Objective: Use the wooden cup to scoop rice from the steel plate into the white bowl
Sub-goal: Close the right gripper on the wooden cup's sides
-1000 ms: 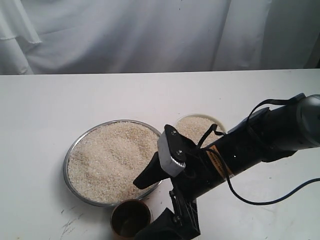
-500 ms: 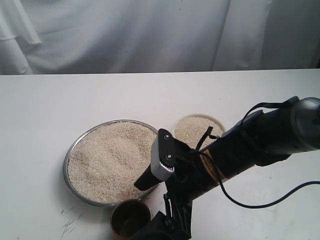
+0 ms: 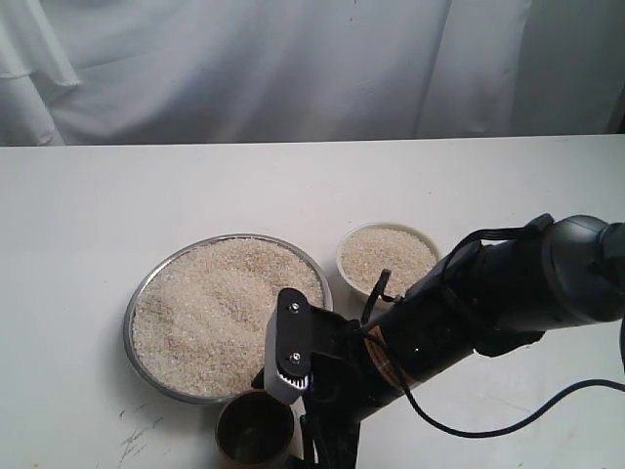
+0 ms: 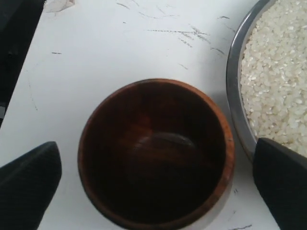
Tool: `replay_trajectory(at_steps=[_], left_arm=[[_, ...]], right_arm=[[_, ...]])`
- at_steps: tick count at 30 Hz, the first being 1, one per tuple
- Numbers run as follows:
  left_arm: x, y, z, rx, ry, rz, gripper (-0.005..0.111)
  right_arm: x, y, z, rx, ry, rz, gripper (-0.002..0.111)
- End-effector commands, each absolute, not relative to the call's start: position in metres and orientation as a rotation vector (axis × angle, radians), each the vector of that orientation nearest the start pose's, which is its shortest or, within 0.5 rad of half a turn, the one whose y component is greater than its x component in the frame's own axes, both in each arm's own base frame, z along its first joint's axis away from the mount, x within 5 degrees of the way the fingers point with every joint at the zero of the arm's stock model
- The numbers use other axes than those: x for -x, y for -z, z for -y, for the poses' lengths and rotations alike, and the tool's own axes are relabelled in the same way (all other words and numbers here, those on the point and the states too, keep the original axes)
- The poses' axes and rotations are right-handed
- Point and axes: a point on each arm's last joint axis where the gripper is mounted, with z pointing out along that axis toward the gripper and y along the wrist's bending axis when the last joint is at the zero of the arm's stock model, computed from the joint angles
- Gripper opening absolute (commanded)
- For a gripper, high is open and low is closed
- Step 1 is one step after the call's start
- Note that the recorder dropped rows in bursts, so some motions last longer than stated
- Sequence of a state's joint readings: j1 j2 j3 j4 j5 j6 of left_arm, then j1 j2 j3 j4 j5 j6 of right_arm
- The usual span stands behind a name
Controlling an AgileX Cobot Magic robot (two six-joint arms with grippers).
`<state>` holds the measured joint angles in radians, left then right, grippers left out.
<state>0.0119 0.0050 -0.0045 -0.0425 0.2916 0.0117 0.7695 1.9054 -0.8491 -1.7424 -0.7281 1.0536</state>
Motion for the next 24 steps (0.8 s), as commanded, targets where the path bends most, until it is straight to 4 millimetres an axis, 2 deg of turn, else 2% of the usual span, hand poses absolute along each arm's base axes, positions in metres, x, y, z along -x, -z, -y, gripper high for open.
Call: replay_trajectory(at_steps=[1, 5, 7, 13, 21, 24], left_arm=[[-0.0547, -0.1874, 0.0005, 0.03, 0.027, -1.768, 0.0], [-0.0547, -0.1874, 0.0005, 0.03, 0.027, -1.768, 0.0], [-0.0547, -0.1874, 0.0005, 0.03, 0.027, -1.768, 0.0], [-0.0547, -0.1874, 0.0005, 0.03, 0.027, -1.768, 0.0], [-0.0547, -0.1874, 0.0005, 0.03, 0.027, -1.768, 0.0], [-0.0547, -0.1874, 0.0005, 0.03, 0.027, -1.768, 0.0]], right_arm=[[-0.1858, -0.1193, -0.2637, 1.915, -0.925, -1.709, 0.105], [-0.1875, -0.1184, -0.2633, 1.912, -0.897, -1.717, 0.105], [-0.188, -0.1181, -0.2632, 1.912, -0.889, -1.717, 0.101], [-0.1899, -0.1169, -0.2629, 1.923, -0.842, -1.706, 0.074], [-0.1898, -0.117, -0.263, 1.927, -0.842, -1.698, 0.06], [-0.1876, -0.118, -0.2636, 1.934, -0.876, -1.684, 0.051]])
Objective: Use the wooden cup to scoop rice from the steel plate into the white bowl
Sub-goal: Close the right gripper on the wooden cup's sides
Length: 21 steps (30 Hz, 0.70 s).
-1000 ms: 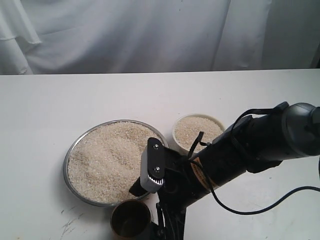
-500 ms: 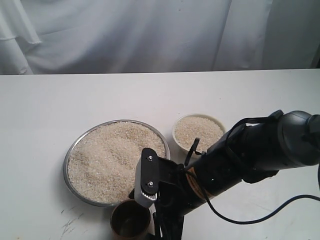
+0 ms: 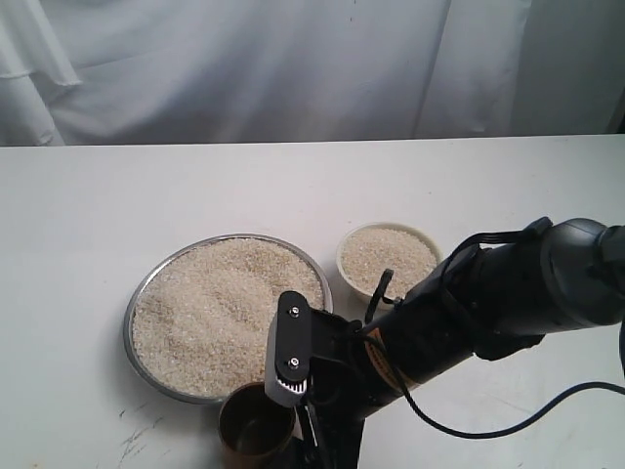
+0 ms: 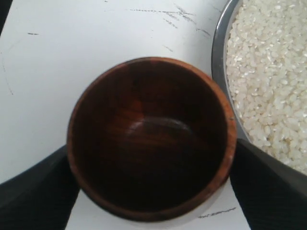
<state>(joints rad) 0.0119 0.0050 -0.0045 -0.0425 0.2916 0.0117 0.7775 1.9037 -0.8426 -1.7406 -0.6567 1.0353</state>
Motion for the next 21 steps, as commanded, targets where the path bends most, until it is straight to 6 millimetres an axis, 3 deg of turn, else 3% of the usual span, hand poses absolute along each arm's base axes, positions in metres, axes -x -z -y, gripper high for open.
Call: replay_trajectory(at_steps=[1, 9, 21], left_arm=[[-0.055, -0.187, 0.001, 0.03, 0.027, -1.768, 0.0], [-0.055, -0.187, 0.001, 0.03, 0.027, -1.768, 0.0], [-0.055, -0.187, 0.001, 0.03, 0.027, -1.768, 0.0]], right_arm=[[-0.187, -0.119, -0.264, 1.94, -0.892, -1.672, 0.047], [-0.184, -0.12, -0.264, 1.954, -0.919, -1.645, 0.013], [-0.189, -0.136, -0.263, 1.873, -0.858, -1.693, 0.001]])
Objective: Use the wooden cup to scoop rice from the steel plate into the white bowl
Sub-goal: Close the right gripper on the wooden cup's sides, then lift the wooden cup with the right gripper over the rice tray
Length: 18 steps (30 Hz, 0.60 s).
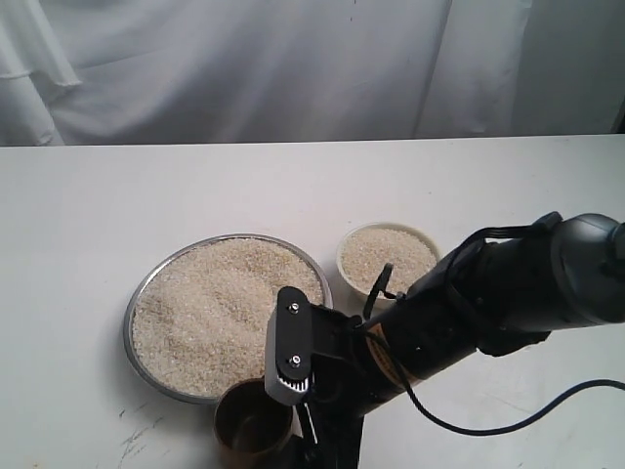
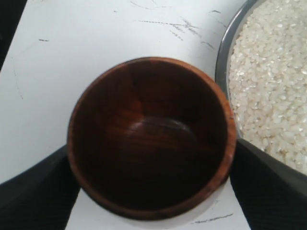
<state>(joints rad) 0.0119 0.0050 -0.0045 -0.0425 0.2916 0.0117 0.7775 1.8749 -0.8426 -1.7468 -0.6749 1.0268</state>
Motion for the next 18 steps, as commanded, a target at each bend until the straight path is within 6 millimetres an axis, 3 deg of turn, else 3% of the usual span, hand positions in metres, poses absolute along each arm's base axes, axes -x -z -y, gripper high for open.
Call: replay_trajectory(at_steps=[1, 18], left_arm=[[-0.055, -0.187, 0.001, 0.03, 0.027, -1.768, 0.0], [-0.055, -0.187, 0.001, 0.03, 0.027, -1.768, 0.0]], right_arm=[[-0.189, -0.138, -0.263, 1.86, -0.855, -1.704, 0.0], [-0.188, -0.15, -0.262, 1.809, -0.871, -1.726, 0.0]])
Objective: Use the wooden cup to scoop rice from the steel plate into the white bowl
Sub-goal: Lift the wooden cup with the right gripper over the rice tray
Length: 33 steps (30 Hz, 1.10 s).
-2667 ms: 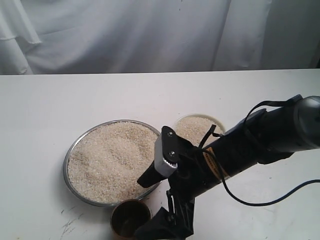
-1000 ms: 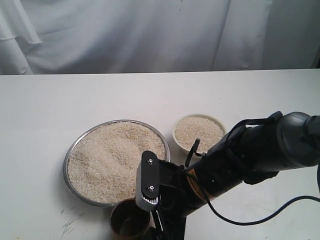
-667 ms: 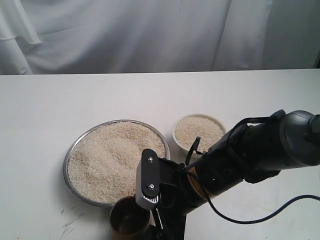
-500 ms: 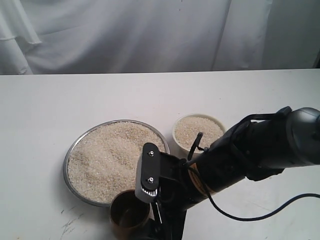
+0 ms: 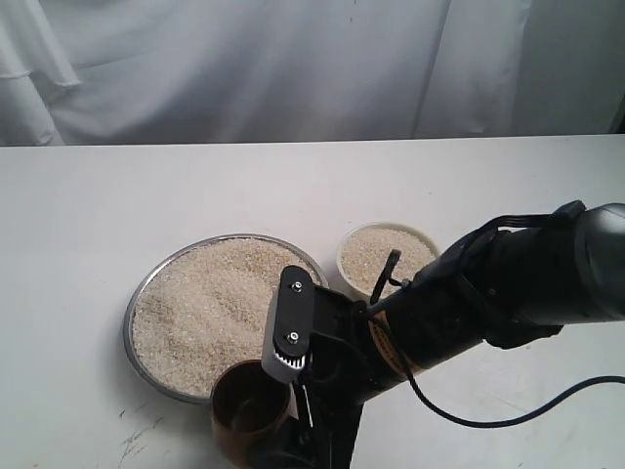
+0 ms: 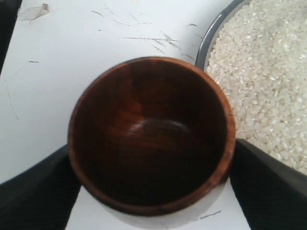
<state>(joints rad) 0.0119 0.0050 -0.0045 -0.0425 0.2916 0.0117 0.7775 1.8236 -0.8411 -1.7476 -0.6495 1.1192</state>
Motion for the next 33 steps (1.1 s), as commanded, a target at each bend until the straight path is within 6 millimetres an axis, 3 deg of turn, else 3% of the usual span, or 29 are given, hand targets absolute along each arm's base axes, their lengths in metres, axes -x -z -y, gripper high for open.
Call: replay_trajectory(at_steps=[1, 9, 15, 25, 33], left_arm=[[-0.055, -0.187, 0.001, 0.03, 0.027, -1.768, 0.0], [-0.055, -0.187, 0.001, 0.03, 0.027, -1.768, 0.0], [-0.055, -0.187, 0.001, 0.03, 0.027, -1.768, 0.0], [-0.055, -0.187, 0.001, 0.03, 0.027, -1.768, 0.0], [-0.055, -0.187, 0.001, 0.03, 0.027, -1.768, 0.0]], right_arm=[[-0.188, -0.152, -0.262, 1.801, -0.869, -1.727, 0.0], [-0.198, -0.173, -0.257, 1.671, -0.717, -1.771, 0.0], [-0.21, -0.175, -0.25, 1.604, -0.641, -1.81, 0.0], [-0.239, -0.198, -0.248, 1.471, -0.64, -1.81, 0.0], [-0.269, -0.218, -0.256, 1.374, -0.505, -1.769, 0.0]])
